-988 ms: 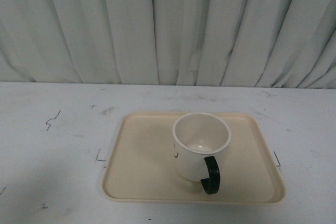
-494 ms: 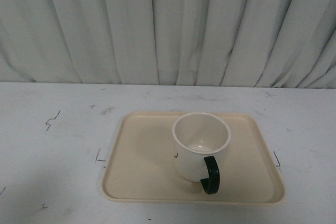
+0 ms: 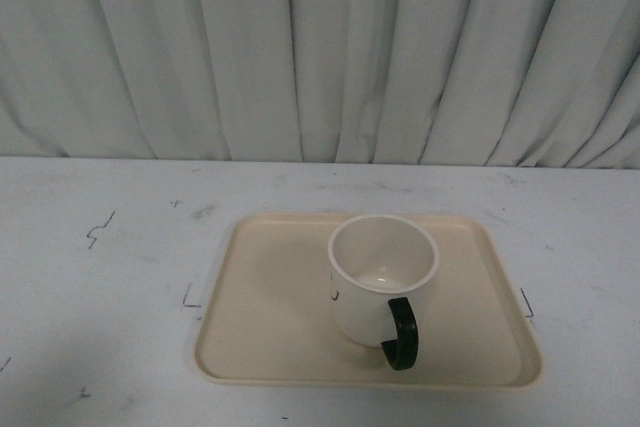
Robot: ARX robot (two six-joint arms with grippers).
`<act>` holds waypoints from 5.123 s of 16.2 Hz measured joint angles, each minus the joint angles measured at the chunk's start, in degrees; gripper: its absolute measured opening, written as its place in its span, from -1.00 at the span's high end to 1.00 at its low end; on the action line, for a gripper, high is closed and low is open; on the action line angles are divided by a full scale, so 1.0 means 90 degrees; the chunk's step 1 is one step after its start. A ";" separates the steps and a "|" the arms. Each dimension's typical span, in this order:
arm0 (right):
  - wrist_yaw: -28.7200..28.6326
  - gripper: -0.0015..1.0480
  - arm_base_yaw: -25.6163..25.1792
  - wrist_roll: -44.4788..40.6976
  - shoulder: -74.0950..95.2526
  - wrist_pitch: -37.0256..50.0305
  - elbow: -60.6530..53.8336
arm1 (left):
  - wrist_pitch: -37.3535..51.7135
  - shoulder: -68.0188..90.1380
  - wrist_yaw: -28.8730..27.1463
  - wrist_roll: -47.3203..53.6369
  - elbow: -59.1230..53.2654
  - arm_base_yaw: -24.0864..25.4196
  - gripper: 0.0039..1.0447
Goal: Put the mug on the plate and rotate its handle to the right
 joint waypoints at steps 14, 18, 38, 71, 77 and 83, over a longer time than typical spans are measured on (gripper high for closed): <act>-0.2006 -0.87 -0.0321 -0.2232 0.5887 -0.1154 0.3019 | 0.0000 0.0000 0.0005 0.0002 0.0000 0.0000 -0.79; -0.1656 -0.87 0.1270 -0.0767 1.0003 -0.2086 0.6297 | 0.0002 0.0000 0.0002 0.0002 0.0000 0.0000 -0.88; -0.0656 0.94 0.1948 -0.4954 1.3321 -0.5032 1.0278 | 0.0000 0.0000 0.0002 0.0002 0.0000 0.0000 -0.88; 0.1022 0.96 0.1030 -0.0058 0.8699 0.6120 0.2506 | 0.0000 0.0000 -0.0002 0.0002 0.0000 0.0012 -0.88; 0.0590 0.96 0.0607 -0.0034 0.7225 0.5945 0.1185 | 0.0002 0.0000 0.0000 0.0002 0.0000 0.0012 -0.88; 0.0058 0.96 -0.0010 -0.0029 0.6091 0.5838 0.0418 | 0.0000 0.0000 -0.0002 0.0002 0.0000 0.0012 -0.88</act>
